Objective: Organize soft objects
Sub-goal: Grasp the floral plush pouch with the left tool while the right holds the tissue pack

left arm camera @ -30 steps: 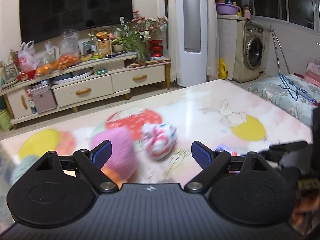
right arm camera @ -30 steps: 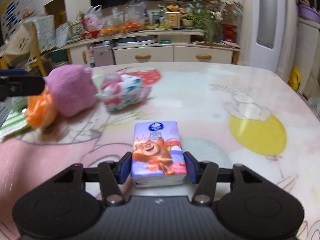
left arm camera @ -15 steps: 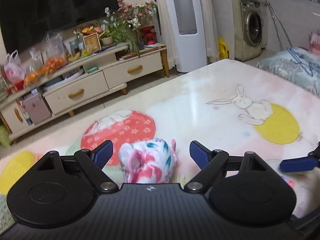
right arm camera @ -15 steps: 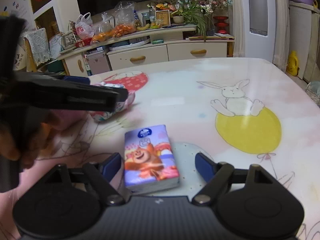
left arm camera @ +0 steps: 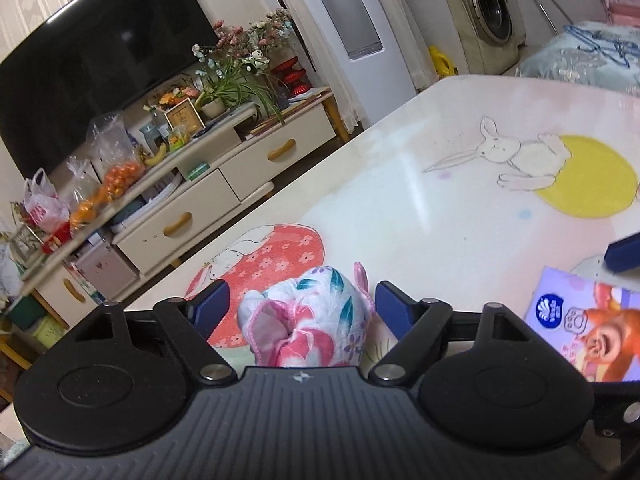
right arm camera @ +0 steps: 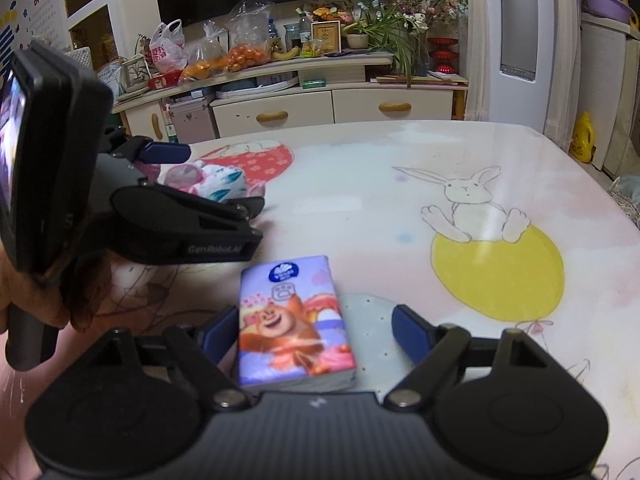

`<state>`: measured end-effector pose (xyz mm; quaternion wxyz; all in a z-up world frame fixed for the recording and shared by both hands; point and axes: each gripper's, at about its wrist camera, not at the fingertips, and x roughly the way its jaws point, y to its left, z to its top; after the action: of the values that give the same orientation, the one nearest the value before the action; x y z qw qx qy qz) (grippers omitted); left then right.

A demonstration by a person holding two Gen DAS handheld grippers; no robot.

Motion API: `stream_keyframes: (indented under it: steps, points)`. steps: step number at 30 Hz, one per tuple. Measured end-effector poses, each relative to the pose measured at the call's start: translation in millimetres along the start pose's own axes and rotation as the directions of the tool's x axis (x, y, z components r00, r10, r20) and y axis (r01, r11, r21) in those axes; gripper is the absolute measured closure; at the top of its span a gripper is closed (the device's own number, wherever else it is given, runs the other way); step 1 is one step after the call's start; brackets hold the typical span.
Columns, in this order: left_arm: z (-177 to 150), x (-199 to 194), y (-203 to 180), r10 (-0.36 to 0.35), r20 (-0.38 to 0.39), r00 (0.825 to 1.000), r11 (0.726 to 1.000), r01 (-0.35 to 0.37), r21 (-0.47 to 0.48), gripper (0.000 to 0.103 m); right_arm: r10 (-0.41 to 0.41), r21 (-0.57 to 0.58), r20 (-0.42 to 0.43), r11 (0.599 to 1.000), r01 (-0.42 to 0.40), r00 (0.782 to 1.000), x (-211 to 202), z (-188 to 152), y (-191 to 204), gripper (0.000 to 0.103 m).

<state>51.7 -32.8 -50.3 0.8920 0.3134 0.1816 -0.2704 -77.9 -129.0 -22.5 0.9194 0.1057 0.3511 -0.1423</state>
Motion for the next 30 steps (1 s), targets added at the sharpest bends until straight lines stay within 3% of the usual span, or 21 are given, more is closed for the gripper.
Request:
stream_keyframes:
  steps: [11,18,22,26,29,30]
  points:
    - [1.5,-6.8,1.6,-0.008,0.008,1.0,1.0,0.008,0.019,0.011,-0.014,-0.004,-0.002,1.0,0.014,1.0,-0.3,0.9,1.2,0.019]
    - [2.4,-12.3,7.2,-0.061,0.025,0.998,0.995,0.063,-0.083,0.009,-0.024,0.009,-0.008,1.0,0.024,1.0,-0.9,0.6,-0.5,0.012]
    - [0.2,-0.4,6.0,-0.012,-0.004,1.0,0.998,0.011,-0.068,0.0,-0.022,0.012,-0.007,1.0,0.022,1.0,-1.2,0.5,-0.5,0.011]
    - [-2.6,3.7,2.5,0.014,-0.005,1.0,0.999,-0.014,-0.043,0.0,-0.023,0.007,-0.007,1.0,0.024,1.0,-1.6,-0.2,0.1,0.01]
    - [1.6,4.6,2.1,0.013,-0.018,1.0,0.999,-0.014,-0.041,0.016,-0.026,0.003,-0.005,1.0,0.026,1.0,-1.2,-0.9,0.1,0.01]
    - [2.4,5.4,0.7,0.02,-0.022,1.0,0.999,-0.021,-0.031,0.027,-0.025,0.005,-0.004,1.0,0.025,1.0,-1.2,-1.2,0.0,0.01]
